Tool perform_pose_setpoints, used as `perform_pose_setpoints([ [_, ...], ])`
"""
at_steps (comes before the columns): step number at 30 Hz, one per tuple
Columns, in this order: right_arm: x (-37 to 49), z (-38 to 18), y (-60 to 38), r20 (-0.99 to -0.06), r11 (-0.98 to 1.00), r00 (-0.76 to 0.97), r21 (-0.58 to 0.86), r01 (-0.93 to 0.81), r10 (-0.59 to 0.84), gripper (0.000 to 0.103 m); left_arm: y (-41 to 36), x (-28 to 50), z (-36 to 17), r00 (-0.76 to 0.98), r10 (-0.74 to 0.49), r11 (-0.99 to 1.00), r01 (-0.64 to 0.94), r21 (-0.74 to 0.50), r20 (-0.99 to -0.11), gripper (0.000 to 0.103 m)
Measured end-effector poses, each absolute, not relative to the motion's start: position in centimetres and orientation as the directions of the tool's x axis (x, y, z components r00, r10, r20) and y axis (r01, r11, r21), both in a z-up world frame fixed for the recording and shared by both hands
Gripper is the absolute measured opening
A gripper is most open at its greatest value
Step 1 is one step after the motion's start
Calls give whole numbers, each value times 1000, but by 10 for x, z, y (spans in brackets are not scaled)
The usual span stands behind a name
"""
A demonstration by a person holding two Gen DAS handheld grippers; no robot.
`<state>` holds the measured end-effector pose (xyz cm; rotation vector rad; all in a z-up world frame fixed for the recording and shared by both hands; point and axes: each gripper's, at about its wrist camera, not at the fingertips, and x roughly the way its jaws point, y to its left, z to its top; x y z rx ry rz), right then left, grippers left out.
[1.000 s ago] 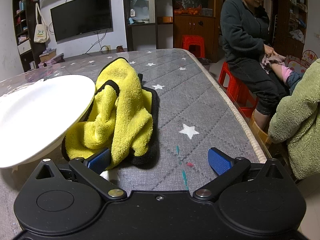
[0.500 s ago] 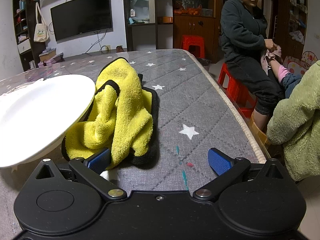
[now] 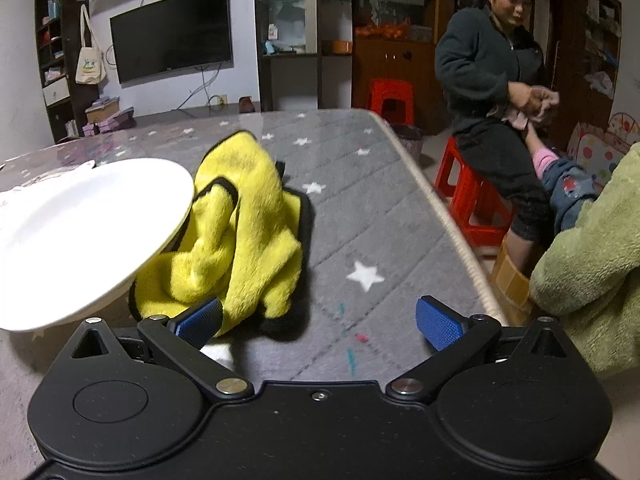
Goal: Clean bowl
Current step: 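Close the right tool on the yellow cloth while the left tool moves to the white bowl rim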
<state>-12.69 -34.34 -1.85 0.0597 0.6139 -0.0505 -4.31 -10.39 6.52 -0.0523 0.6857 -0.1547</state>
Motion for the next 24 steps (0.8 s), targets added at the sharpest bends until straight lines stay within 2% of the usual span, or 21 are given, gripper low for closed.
perform_pose_setpoints([
  [6, -126, -5, -355, -563, 993, 826, 112, 47, 24, 103, -123, -45, 66, 753, -179, 984, 151, -98, -633, 101],
  [24, -105, 11, -350, -541, 987, 831, 150, -56, 129, 103, -143, -39, 65, 742, -165, 986, 127, -106, -650, 97],
])
